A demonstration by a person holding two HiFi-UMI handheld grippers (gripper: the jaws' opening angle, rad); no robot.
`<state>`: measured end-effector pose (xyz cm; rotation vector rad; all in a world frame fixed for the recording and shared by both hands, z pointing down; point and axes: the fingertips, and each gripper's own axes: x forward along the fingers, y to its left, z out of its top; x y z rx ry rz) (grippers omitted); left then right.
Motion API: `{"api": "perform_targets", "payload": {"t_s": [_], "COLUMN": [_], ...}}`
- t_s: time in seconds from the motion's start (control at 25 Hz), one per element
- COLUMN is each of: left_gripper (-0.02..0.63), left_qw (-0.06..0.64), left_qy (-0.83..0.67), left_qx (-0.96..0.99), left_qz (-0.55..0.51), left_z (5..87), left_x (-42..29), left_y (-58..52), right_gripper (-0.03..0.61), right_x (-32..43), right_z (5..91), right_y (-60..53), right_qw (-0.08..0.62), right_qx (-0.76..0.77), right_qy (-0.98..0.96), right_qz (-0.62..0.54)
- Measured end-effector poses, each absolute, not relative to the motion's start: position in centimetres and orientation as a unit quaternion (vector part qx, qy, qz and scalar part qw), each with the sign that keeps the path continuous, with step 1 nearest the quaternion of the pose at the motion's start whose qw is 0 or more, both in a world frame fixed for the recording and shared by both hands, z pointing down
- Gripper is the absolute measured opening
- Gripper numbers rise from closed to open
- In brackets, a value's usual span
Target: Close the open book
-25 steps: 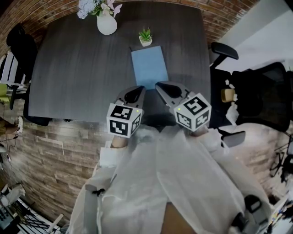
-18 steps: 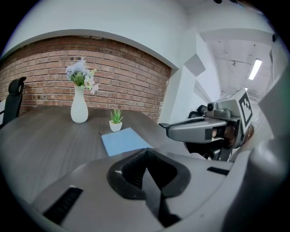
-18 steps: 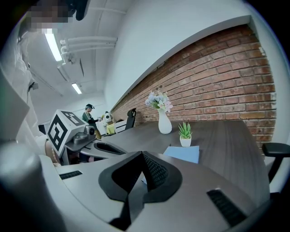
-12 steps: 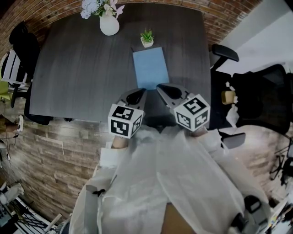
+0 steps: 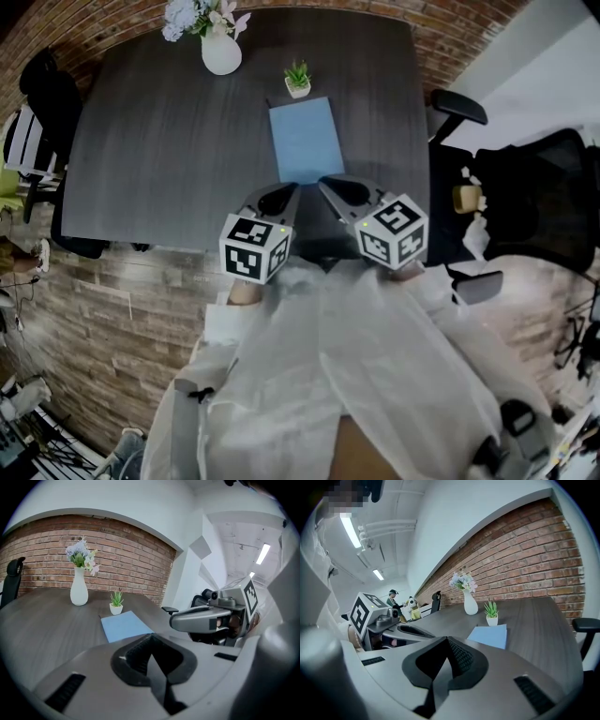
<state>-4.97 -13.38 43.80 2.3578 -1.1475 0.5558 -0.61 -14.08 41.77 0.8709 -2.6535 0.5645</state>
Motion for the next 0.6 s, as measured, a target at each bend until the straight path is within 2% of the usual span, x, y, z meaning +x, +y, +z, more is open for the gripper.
{"api": "perform_targets", "payload": {"t_s": [0.6], "left_gripper": [0.005], "left_qw": [0.244], "left_qy": [-0.411], "left_qx": [0.855], "left_qz": [0.202], "left_z": [44.31], "left_x": [-4.6], "left_y": [-13.72], "right_gripper": [0.005], "right_x": [0.13], "right_z": [42.1], "right_y": [-14.2], "right_qw": [0.153], "right_qx": [0.286], "right_qy": [-0.923], "right_qz": [0.207]}}
